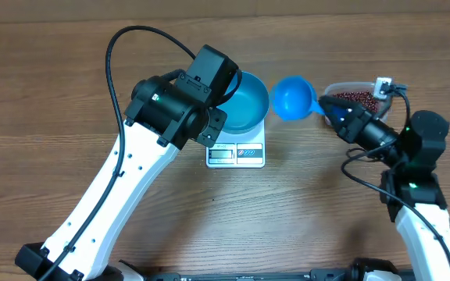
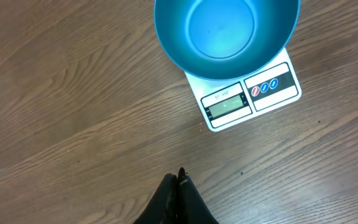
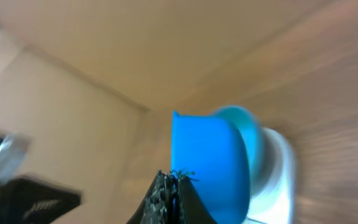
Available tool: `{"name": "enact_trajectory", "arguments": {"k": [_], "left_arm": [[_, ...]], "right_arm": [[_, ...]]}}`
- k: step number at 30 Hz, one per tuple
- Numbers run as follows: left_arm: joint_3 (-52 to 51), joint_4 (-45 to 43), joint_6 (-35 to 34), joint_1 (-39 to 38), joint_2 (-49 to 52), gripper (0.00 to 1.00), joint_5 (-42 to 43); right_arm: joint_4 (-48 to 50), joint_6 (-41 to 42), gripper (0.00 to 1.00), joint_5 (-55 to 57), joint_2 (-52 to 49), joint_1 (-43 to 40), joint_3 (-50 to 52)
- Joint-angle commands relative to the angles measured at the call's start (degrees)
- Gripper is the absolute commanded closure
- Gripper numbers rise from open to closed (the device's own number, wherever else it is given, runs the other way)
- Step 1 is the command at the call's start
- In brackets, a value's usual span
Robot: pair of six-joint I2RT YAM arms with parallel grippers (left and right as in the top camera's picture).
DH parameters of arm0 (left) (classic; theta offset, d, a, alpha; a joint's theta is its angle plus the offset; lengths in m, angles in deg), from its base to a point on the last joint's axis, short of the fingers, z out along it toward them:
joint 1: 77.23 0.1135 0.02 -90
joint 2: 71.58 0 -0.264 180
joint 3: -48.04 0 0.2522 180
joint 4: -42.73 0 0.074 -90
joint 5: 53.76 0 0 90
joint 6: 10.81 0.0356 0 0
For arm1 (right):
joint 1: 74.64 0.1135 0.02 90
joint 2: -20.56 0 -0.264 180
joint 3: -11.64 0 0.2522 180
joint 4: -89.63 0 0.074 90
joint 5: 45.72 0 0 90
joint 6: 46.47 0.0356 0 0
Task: Scoop item into bowl and weigh 150g on scale
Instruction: 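Carry the scoop with right gripper toward the bean container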
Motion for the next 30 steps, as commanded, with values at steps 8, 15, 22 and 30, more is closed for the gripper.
{"name": "enact_trajectory", "arguments": {"k": [8,15,22,30], "left_arm": [[0.72,-1.86,1.51,-0.17,-0.57,0.96,2.19],[0.72,-4.28,-0.15,-0.17,-0.57,0.96,2.27],[-0.39,-8.85,0.66,-0.46,-0.55,0.95,6.64],[-8.22,-14.05,3.28,-2.14,-0.61,0.96,8.46]], "right_arm": [[-34.69,-20.37,0.96,30.03,1.84,-3.04,-17.86],[-39.69,-23.06,0.96,41.59,1.70,-3.04,-19.85],[-41.00,-24.33,0.96,43.52,1.73,-3.04,-19.85],[-42.47,-24.33,0.96,43.56,1.73,-3.04,-19.85]]}}
